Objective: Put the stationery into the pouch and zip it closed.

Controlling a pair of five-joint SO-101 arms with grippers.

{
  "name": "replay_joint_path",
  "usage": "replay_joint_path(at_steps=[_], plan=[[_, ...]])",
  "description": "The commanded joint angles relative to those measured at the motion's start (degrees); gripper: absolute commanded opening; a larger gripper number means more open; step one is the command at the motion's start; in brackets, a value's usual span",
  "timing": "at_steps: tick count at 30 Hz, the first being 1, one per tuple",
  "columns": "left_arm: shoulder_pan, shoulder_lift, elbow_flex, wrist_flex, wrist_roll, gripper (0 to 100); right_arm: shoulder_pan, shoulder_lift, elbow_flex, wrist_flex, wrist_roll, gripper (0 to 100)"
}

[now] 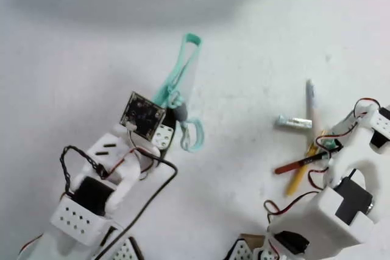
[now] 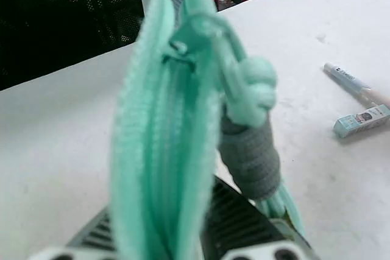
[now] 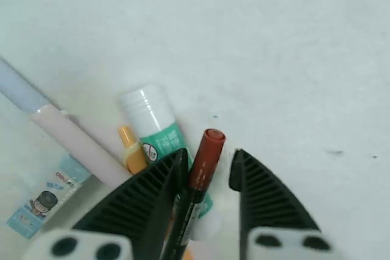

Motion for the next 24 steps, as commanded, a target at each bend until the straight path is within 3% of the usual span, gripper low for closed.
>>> replay_joint_path(at_steps=[1,8,10,17,24], plan=[[-1.0,1.0,-0.2,-0.8,0.1,2,-0.1,-1.2,-1.8,0.3,0.0,1.7],[-1.0,1.0,-0.1,-0.8,0.1,2,-2.9,-8.1,-2.3,3.2,0.4,1.6],[-1.0,1.0,-0.1,-0.7,0.1,2,-4.8,-13.1,-2.3,4.4,3.9,1.6],[-1.0,1.0,-0.1,-0.6,0.1,2,-15.1,-37.8,-4.7,7.3,13.9,1.6],[-0.9,1.0,-0.1,-0.6,0.1,2,-26.6,-53.4,-22.0,12.5,15.1,1.6]])
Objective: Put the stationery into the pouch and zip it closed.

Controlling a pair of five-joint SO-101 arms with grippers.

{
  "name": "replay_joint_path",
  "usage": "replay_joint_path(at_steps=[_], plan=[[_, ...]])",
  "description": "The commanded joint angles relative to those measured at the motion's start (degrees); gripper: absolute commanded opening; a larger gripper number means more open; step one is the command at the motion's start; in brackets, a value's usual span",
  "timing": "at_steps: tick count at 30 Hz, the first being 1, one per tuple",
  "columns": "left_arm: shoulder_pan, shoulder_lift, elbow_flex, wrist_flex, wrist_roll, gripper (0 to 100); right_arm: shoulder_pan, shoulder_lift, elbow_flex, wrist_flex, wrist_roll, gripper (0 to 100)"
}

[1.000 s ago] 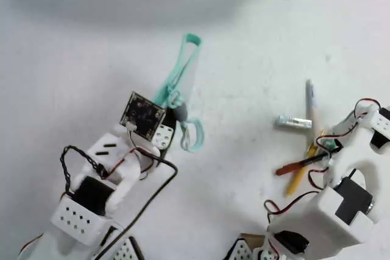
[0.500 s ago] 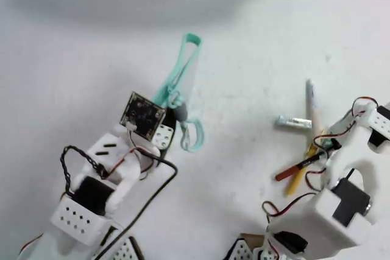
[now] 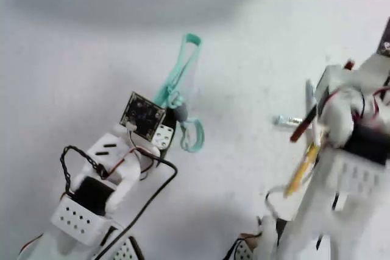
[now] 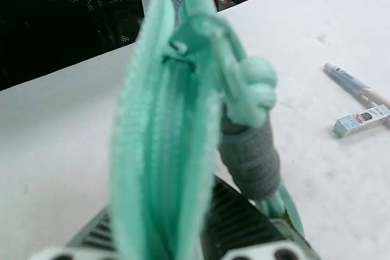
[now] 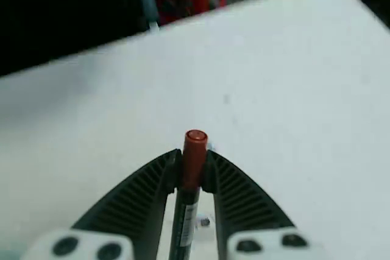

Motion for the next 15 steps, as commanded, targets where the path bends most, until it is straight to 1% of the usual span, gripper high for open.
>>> replay_joint_path(at_steps=[1,5,9,13,15], plan=[[-0.8,1.0,-0.2,-0.5,0.1,2,-8.3,-6.1,-11.2,0.3,1.0,1.6],[-0.7,1.0,-0.2,-0.4,0.1,2,-20.8,-6.5,-20.7,-2.5,1.0,1.6],[-1.0,1.0,-0.2,-0.4,0.1,2,-31.3,-2.2,-27.4,-7.4,0.7,1.6],[-1.0,1.0,-0.2,-0.4,0.1,2,-37.4,5.8,-34.0,-10.5,0.6,1.6],[-1.0,1.0,-0.2,-0.5,0.1,2,-38.9,10.7,-37.1,-11.5,0.6,1.6]])
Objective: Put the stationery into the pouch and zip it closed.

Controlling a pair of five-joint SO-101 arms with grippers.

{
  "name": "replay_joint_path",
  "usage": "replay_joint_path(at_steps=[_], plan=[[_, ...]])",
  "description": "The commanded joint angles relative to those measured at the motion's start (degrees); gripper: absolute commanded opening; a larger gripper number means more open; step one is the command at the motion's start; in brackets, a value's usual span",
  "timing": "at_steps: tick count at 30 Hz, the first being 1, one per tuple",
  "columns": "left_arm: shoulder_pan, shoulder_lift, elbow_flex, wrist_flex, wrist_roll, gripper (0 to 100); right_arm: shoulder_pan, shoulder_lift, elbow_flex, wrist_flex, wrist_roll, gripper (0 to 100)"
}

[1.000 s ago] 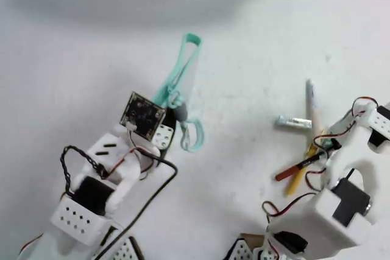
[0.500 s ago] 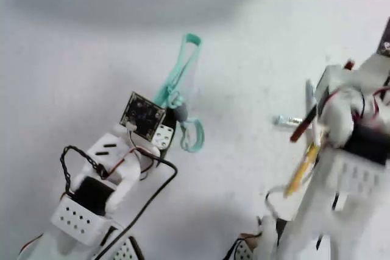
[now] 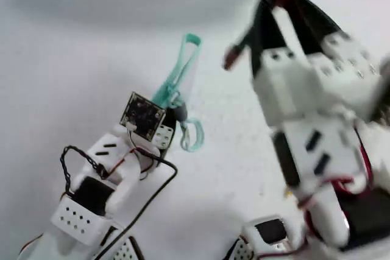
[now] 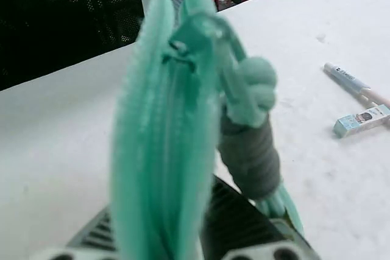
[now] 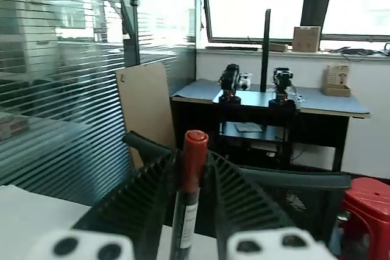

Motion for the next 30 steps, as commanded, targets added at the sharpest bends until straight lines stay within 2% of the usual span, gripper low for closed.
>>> replay_joint_path(at_steps=[1,6,17,24,30], plan=[[-1.0,1.0,-0.2,-0.5,0.1,2,-3.1,8.3,-6.3,-2.6,0.1,1.6],[-1.0,1.0,-0.2,-0.6,0.1,2,-3.5,16.7,-10.5,-2.6,0.1,1.6],[-1.0,1.0,-0.4,-0.6,0.1,2,-4.4,23.3,-10.5,-2.4,-1.5,1.6],[-1.1,1.0,-0.4,-0.7,0.1,2,-4.9,22.4,-3.5,-1.9,-1.6,1.6],[-1.1,1.0,-0.4,-0.7,0.1,2,-8.6,17.5,4.8,1.0,-1.1,3.3]])
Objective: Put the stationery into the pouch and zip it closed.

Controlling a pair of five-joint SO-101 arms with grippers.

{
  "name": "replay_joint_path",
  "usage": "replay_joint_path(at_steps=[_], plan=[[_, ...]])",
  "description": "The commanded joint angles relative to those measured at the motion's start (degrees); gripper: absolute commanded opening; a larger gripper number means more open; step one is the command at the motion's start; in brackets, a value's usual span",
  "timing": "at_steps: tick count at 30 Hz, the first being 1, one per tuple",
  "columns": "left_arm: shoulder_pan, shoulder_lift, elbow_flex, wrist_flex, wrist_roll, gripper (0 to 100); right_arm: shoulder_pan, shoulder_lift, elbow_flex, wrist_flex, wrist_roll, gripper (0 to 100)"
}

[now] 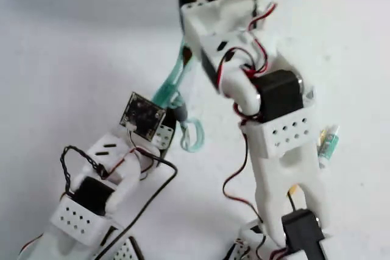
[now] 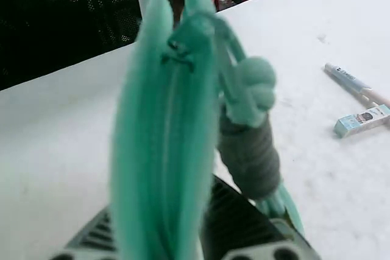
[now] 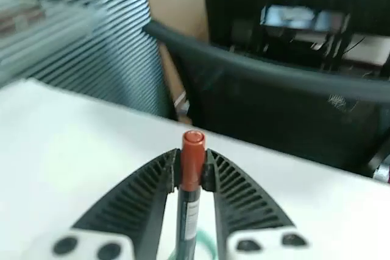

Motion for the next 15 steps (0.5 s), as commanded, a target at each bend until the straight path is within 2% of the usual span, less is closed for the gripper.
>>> replay_joint_path(at_steps=[1,6,10,15], plan=[[-1.1,1.0,-0.4,-0.7,0.1,2,-2.0,-4.5,2.7,2.2,0.0,6.2],[-1.1,1.0,-0.3,-0.7,0.1,2,-2.2,-7.6,3.9,5.9,0.0,33.0],[-1.1,1.0,-0.3,-0.7,0.1,2,-0.7,-11.0,3.8,8.8,0.0,32.7],[-1.1,1.0,-0.3,-0.7,0.1,2,5.8,-17.5,4.3,9.6,0.0,32.6]])
